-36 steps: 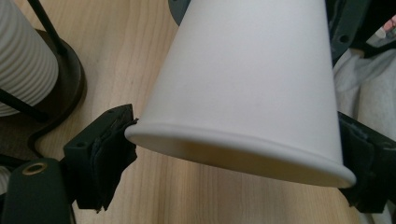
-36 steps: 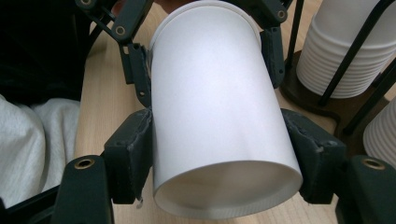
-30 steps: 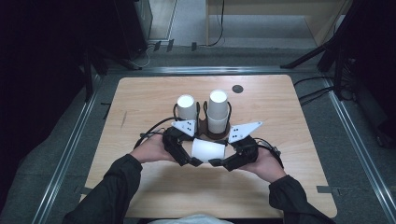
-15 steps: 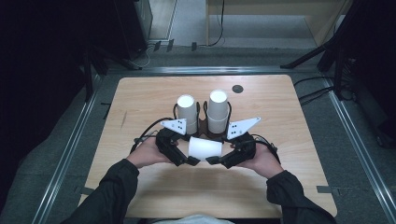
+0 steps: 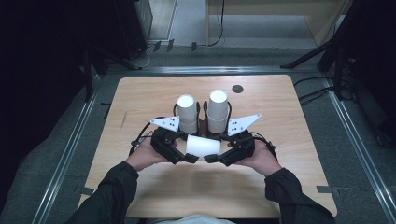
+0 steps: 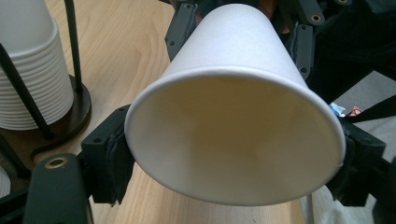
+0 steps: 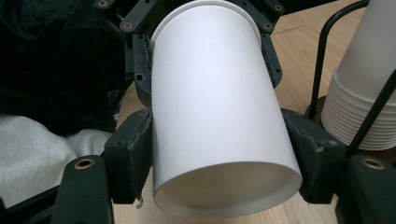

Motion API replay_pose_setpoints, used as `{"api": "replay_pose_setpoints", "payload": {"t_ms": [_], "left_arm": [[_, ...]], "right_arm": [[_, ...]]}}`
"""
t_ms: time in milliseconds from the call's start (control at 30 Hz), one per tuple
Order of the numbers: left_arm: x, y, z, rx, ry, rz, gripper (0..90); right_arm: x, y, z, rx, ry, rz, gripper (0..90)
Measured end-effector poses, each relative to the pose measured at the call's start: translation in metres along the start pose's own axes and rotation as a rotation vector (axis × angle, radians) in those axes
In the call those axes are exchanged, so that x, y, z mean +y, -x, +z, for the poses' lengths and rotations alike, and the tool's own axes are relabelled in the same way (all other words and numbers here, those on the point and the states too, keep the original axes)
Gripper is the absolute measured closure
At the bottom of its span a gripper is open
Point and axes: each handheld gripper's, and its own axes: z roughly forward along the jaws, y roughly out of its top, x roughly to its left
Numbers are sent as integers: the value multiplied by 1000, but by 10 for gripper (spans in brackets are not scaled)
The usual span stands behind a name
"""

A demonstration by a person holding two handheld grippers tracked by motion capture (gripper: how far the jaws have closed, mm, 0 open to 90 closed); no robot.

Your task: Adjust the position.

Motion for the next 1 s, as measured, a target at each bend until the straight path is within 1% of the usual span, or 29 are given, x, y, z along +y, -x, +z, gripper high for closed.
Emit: {"api": "replay_pose_setpoints", "payload": {"t_ms": [133, 300, 333, 367, 400, 433, 500, 533, 633, 767, 867, 933, 1000], "left_arm": [[0, 0, 1, 5, -33, 13, 215], [2, 1, 0, 15, -52, 29, 223], [4, 1, -1, 36, -65, 31, 222], [5, 0, -1, 36, -70, 29, 223], [6, -1, -2, 40, -80, 32, 223], [7, -1, -3, 41, -85, 35, 223], [7, -1, -3, 34, -94, 31, 222], [9, -3, -3, 37, -110, 31, 222], [11, -4, -2, 37, -132, 34, 222], [17, -4, -1, 51, -164, 60, 222], [20, -3, 4, 57, -207, 72, 222], [22, -4, 8, 44, -239, 58, 222], [25, -4, 12, 47, -273, 69, 222]], "right_arm": [[-1, 0, 3, -8, -35, 6, 322], [0, 0, 4, -5, -44, 15, 316], [0, -1, 5, -9, -55, 10, 256], [-1, -1, 6, -17, -60, 14, 225], [-1, -2, 7, -27, -73, 15, 217], [-2, -2, 7, -28, -80, 21, 211], [-3, -3, 8, -37, -95, 16, 211], [-4, -3, 8, -42, -103, 16, 209], [-7, -3, 9, -62, -122, 16, 209], [-11, -3, 8, -85, -140, 21, 210], [-14, -4, 9, -105, -160, 14, 212], [-16, -5, 11, -112, -175, 7, 217], [-18, -5, 12, -119, -188, 2, 219]]}}
